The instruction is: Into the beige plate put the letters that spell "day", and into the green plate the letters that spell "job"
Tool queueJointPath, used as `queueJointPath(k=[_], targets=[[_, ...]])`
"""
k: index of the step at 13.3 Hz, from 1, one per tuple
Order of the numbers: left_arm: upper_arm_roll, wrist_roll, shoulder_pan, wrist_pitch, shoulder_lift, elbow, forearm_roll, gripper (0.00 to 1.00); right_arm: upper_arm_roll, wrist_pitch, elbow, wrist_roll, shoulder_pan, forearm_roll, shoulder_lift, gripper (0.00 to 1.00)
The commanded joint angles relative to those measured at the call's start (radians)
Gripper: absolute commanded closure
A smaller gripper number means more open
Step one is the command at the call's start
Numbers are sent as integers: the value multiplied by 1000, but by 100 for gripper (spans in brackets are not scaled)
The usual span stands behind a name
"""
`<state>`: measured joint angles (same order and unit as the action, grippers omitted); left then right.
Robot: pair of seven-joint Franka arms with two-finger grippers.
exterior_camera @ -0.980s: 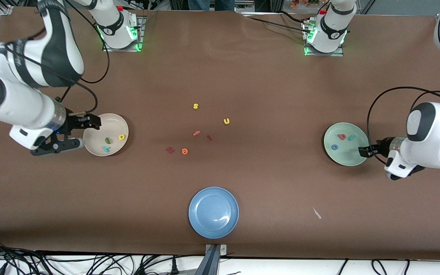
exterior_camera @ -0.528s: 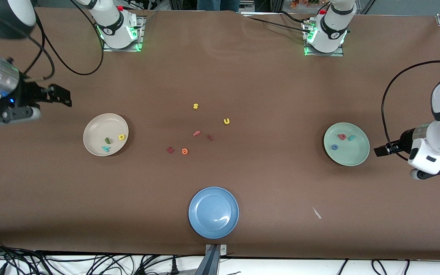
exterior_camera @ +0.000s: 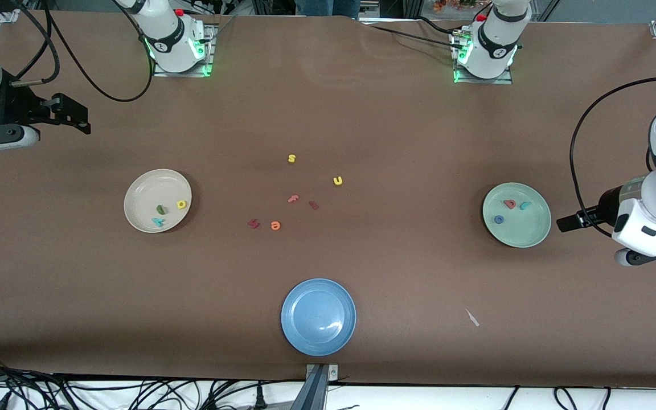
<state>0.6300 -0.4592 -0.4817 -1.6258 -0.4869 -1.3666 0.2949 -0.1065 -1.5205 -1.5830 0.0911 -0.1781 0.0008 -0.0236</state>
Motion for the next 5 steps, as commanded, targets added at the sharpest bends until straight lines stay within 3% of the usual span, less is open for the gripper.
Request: queueJointPath(k=[1, 5], targets=[[-3, 13, 9, 27, 25, 6, 7, 0, 4, 31, -2, -7, 8, -16, 8, 0], [-6, 5, 9, 23, 27, 6, 4, 0, 5, 43, -2, -8, 6, -15, 8, 0]])
